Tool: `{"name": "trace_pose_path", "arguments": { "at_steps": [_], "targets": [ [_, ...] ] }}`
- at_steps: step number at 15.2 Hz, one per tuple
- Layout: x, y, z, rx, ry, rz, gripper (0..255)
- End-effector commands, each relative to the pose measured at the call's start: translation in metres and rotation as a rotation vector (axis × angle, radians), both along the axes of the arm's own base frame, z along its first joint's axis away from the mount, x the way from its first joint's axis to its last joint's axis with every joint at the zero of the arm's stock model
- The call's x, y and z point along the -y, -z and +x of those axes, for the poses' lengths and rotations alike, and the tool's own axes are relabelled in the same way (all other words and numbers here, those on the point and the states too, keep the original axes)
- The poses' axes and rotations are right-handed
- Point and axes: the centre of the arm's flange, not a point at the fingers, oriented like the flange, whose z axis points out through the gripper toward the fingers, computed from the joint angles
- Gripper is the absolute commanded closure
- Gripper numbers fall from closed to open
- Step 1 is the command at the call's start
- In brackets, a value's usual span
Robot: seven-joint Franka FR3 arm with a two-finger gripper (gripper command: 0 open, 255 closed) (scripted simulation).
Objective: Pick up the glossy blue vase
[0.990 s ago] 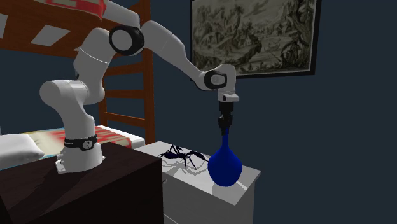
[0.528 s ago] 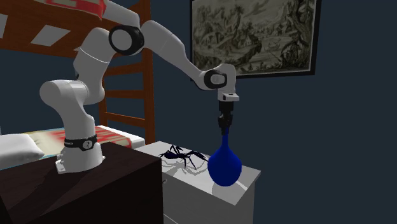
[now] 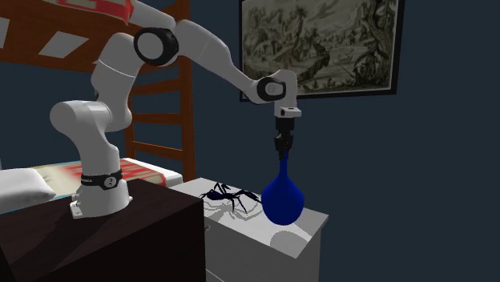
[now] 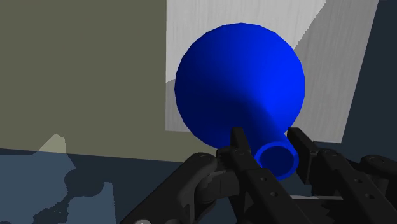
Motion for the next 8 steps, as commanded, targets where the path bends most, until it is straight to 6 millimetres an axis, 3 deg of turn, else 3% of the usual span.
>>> {"name": "trace_pose_path", "arguments": {
  "at_steps": [1, 6, 8],
  "targets": [
    [0.002, -0.012, 0.001, 0.001, 0.0, 0.001, 255],
    [0.002, -0.038, 0.001, 0.001, 0.0, 0.001, 255],
    [0.002, -0.039, 0.001, 0.001, 0.0, 0.001, 255]
  ]
}}
